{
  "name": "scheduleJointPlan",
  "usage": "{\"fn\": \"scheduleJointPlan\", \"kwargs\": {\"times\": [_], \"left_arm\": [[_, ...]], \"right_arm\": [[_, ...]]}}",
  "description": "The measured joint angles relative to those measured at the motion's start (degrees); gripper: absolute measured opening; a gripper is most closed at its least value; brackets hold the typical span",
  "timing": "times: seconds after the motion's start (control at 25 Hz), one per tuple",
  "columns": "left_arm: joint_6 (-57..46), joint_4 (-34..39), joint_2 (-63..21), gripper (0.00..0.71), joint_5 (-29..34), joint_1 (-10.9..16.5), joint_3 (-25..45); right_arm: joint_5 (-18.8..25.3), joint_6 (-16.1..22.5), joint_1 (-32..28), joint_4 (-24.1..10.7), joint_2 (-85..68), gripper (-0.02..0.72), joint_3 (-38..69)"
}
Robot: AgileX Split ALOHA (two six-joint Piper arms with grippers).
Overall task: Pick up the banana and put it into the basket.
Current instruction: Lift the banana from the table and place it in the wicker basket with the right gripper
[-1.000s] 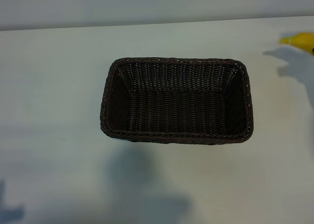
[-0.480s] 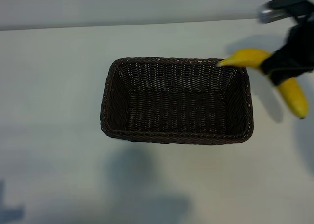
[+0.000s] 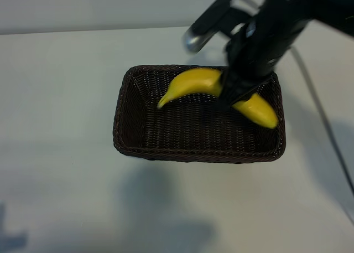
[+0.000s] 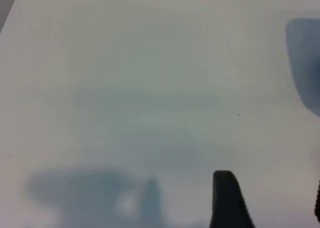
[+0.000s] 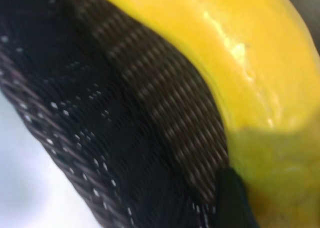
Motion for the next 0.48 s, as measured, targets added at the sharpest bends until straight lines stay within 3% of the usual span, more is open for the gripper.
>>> {"fn": "scheduleJointPlan", "kwargs": {"times": [0.12,0.32,0.48], "left_arm": [[0.00,0.00,0.00,0.450,0.00,0.00,0.00],[0.05,0.00,0.00,0.450,0.00,0.00,0.00],[0.05,0.00,0.00,0.450,0.00,0.00,0.00]], "right_arm": [[-2.69,-1.48,1.30,-0.79,2.92,0.416,-0.12],[-7.02,1.89,0.66,-1.67,7.31,0.416,-0.18],[-8.44,2.39,0.56,-1.95,9.64,0.416,-0.18]]}}
